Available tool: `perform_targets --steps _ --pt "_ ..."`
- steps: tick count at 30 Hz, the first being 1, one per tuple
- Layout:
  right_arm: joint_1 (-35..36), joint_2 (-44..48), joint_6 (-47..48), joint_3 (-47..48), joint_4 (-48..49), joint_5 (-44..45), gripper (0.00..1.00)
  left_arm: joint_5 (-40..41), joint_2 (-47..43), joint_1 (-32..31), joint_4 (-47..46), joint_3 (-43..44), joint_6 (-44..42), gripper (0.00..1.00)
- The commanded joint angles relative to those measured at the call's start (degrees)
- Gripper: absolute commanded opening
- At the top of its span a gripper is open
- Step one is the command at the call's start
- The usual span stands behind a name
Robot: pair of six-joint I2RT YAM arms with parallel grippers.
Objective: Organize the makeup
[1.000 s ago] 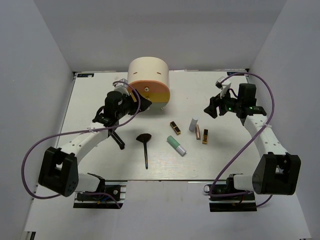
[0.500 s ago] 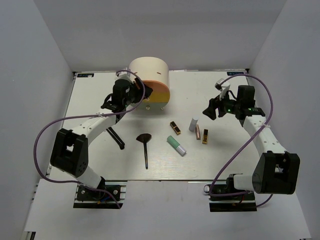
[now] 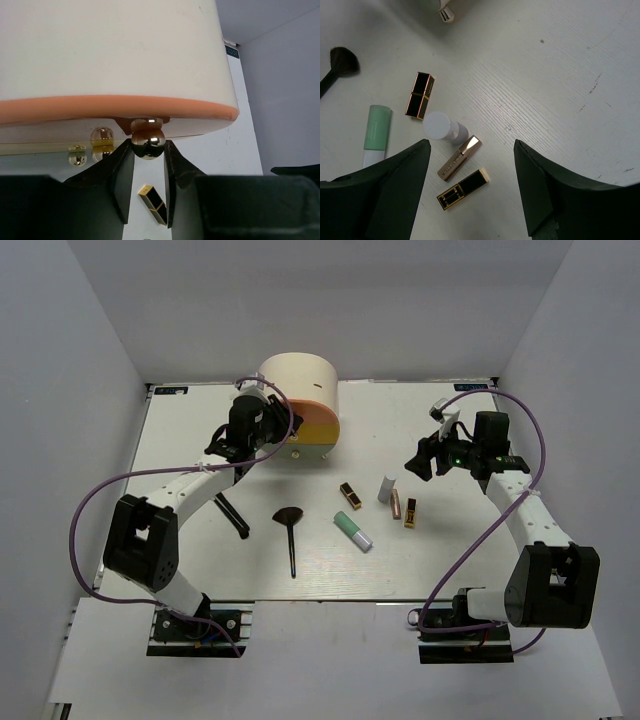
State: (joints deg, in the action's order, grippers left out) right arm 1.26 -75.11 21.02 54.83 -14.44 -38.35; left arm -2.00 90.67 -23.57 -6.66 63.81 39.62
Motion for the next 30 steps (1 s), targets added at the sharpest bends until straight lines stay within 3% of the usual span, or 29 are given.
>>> perform_targets --steps 1,7,15,28,29,30 --pt "0.1 0.6 -0.1 0.0 1.6 -1.5 0.74 1.1 -2.1 0.1 -0.7 0.9 -0.3 0.34" --pt "0.1 0.8 0.4 -0.2 1.2 -1.6 0.74 0.4 -3.7 0.1 -0.7 -0.8 -0.2 0.21" --pt "0.1 0.8 1.2 -0.4 0.5 -1.7 0.73 -1.4 -8.2 -0.4 -0.6 -5.3 -0.1 0.11" --pt "0.2 0.6 1.8 -0.3 0.3 -3.2 0.74 -3.4 -15.7 -1.6 2.9 -11.0 0.1 0.09" --pt "0.2 0.6 1.8 -0.4 0.4 -3.5 0.74 -3.4 -15.7 -2.1 2.9 -11.1 0.1 0.1" --pt "0.2 0.6 2.0 -0.5 0.5 -3.6 0.74 -3.4 -15.4 -2.1 2.7 -11.1 0.2 0.18"
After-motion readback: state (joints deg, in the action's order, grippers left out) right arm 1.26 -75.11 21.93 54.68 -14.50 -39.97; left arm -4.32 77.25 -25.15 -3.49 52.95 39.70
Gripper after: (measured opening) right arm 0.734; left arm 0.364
